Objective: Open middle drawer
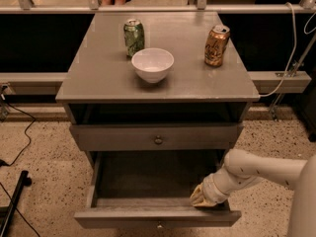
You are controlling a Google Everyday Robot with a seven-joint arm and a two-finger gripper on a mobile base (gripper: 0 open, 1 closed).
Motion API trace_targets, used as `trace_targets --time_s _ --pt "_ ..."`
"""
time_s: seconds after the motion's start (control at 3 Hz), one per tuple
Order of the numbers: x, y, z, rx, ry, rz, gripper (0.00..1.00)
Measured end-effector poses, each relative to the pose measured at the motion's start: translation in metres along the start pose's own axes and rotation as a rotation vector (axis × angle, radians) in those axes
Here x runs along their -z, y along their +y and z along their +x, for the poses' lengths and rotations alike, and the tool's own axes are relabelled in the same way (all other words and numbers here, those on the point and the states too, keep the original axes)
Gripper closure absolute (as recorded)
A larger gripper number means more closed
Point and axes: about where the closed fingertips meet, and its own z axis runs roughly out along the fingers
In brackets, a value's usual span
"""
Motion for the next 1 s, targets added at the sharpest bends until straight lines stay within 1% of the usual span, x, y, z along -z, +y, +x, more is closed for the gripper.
trace_targets --time_s 0.33,1.0 --pt "-0.0009 0.0155 -0.0029 -0.006 -0.017 -0.039 1.0" --pt "-0.0005 0.0137 -0.0025 -0.006 -0.017 -0.039 1.0"
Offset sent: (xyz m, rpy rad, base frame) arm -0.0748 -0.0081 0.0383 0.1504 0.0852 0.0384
